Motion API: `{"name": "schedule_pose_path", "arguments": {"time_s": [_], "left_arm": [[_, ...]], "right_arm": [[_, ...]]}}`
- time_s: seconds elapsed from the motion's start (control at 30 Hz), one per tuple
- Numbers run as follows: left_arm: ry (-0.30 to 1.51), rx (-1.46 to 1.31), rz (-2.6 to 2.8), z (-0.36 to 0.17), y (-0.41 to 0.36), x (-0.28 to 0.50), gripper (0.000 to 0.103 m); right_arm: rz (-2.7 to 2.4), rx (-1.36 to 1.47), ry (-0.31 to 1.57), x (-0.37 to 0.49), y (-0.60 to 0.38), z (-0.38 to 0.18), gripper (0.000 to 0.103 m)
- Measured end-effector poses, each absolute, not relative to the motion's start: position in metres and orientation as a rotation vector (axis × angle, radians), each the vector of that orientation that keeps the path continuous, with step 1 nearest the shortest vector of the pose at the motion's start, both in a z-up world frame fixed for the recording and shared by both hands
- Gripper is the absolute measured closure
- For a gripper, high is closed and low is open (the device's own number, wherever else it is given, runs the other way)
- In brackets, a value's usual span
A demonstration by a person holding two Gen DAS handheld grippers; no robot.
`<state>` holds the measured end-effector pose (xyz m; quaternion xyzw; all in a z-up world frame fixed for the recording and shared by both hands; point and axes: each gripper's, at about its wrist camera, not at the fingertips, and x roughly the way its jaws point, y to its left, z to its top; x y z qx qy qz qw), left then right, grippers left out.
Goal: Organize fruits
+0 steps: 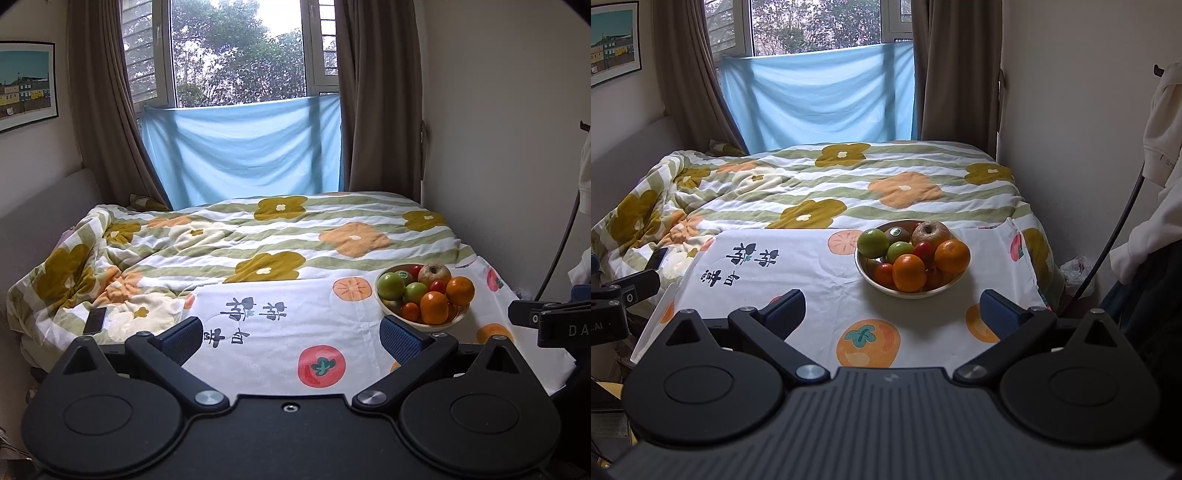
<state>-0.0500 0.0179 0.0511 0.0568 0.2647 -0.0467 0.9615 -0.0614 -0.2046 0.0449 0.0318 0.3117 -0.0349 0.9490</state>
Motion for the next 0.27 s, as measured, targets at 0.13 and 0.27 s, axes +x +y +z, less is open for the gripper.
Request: {"name": "schedule_pose_path", "arguments": {"time_s": [0.13, 0.27], "left_arm": [[0.538, 0.112, -0.098, 0.0492, 0.0177, -0.0491, 0.000], [0.550, 0.108, -0.109, 0.0472, 0.0164, -0.0462, 0.000]], "right_arm": [[-0.072, 0.065, 0.635, -0.0609, -0.2052, 0.0448, 0.000], [-0.069, 0.064, 0.640, -0.0598, -0.2059, 0.0447, 0.000]]}}
